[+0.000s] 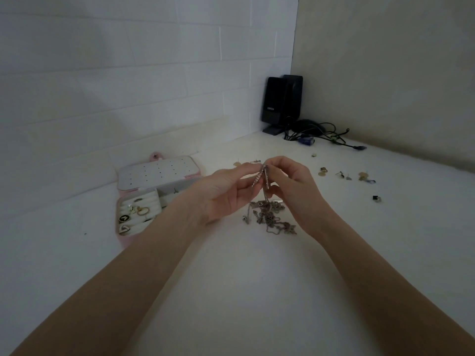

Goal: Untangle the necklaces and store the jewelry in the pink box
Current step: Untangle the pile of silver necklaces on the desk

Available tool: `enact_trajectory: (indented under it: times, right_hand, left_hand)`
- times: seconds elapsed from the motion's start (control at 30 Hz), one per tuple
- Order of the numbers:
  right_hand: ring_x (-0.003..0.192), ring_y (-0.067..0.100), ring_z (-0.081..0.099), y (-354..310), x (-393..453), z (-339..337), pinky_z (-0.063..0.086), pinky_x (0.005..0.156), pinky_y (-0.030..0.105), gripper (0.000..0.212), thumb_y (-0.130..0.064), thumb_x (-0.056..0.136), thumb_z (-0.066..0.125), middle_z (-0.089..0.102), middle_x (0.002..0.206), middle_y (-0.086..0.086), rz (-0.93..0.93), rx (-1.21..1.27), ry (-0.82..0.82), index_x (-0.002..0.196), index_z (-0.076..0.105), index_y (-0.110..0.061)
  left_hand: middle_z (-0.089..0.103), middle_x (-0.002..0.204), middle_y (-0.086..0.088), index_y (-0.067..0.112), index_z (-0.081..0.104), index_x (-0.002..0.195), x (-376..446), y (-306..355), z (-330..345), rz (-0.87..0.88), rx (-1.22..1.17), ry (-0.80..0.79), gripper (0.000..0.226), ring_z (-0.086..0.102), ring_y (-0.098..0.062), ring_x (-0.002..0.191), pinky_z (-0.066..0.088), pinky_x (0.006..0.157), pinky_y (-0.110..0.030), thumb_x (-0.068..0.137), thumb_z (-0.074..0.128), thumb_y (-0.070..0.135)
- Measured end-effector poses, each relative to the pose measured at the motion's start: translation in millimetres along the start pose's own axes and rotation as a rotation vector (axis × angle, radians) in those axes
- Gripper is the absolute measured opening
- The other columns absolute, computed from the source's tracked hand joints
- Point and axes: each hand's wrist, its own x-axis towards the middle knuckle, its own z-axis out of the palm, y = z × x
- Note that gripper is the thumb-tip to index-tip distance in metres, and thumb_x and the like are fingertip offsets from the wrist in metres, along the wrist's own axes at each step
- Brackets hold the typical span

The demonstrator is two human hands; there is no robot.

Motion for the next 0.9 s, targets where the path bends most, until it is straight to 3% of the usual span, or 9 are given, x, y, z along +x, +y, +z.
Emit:
enact_trajectory:
  times: [0.13,0.27,0.33,0.43,0.5,0.63,0.73,0.9]
  right_hand:
    - [0.057,0.011,0.049,-0.7,1.4,-3.5,0.043,0.054,0.022,0.016,0.002,0.089,0.051,0.056,0.068,0.005,0.0,-0.006,0.003,0.077,0.058,-0.006]
    - [0.052,0.005,0.049,0.0,-0.2,-5.2,0.041,0.053,0.017,0.017,0.002,0.084,0.055,0.056,0.061,-0.007,-0.067,-0.254,0.001,0.075,0.056,-0.013]
    - [0.055,0.003,0.051,2.5,0.6,-3.7,0.04,0.053,0.013,0.016,0.0,0.082,0.059,0.054,0.071,-0.007,-0.199,-0.483,0.015,0.076,0.054,-0.014]
    - [0.063,0.013,0.05,6.3,1.7,-3.6,0.042,0.057,0.018,0.004,-0.006,0.077,0.058,0.053,0.074,-0.004,-0.459,-0.706,0.031,0.079,0.056,-0.009]
    - [0.061,0.012,0.05,4.8,1.1,-4.1,0.041,0.055,0.016,0.004,-0.006,0.079,0.056,0.054,0.07,-0.005,-0.453,-0.627,0.048,0.079,0.056,-0.01]
    - [0.05,0.012,0.046,-1.7,0.6,-4.4,0.041,0.051,0.022,0.019,0.005,0.086,0.054,0.053,0.054,-0.009,-0.222,-0.233,-0.016,0.079,0.055,-0.013]
    - [0.053,0.011,0.048,-3.5,-0.8,-5.7,0.042,0.055,0.023,0.017,0.009,0.085,0.053,0.057,0.058,-0.006,-0.185,-0.119,-0.042,0.08,0.056,-0.007]
    - [0.053,0.012,0.048,-3.2,-0.2,-7.9,0.044,0.057,0.023,0.021,0.011,0.083,0.053,0.058,0.059,-0.007,-0.144,-0.105,-0.015,0.077,0.057,-0.009]
  left_hand:
    - [0.062,0.065,-0.002,0.007,0.061,0.079,0.1,0.3,0.6,0.016,0.025,-0.012,0.008,0.057,-0.004,0.053,0.049,0.048,-0.01,0.087,0.06,0.006]
    - [0.061,0.062,0.001,0.01,0.056,0.077,1.3,-0.9,0.6,0.03,0.083,0.034,0.013,0.053,-0.005,0.052,0.047,0.046,-0.011,0.085,0.057,0.0]
    - [0.06,0.063,0.001,0.01,0.054,0.077,2.7,-2.6,-0.2,0.02,0.092,0.06,0.014,0.051,-0.007,0.057,0.046,0.045,-0.011,0.084,0.055,-0.002]
    - [0.057,0.068,0.0,0.011,0.052,0.075,4.4,-3.9,-1.3,0.009,0.099,0.066,0.016,0.047,-0.008,0.06,0.044,0.044,-0.011,0.084,0.051,-0.002]
    - [0.054,0.07,0.0,0.011,0.051,0.078,4.3,-3.2,-1.3,0.02,0.107,0.061,0.015,0.047,-0.007,0.057,0.044,0.044,-0.011,0.085,0.05,-0.002]
    - [0.053,0.072,0.001,0.01,0.057,0.088,4.1,-2.7,-0.2,0.045,0.165,0.039,0.013,0.049,-0.004,0.049,0.043,0.044,-0.012,0.087,0.05,-0.001]
    - [0.056,0.073,0.0,0.007,0.061,0.101,4.6,-3.5,-0.4,0.066,0.177,0.046,0.017,0.052,-0.004,0.052,0.045,0.045,-0.013,0.087,0.053,0.0]
    - [0.062,0.064,0.0,0.004,0.066,0.081,3.6,-2.9,-3.2,0.1,0.225,0.065,0.007,0.058,-0.005,0.052,0.049,0.052,-0.013,0.084,0.061,0.001]
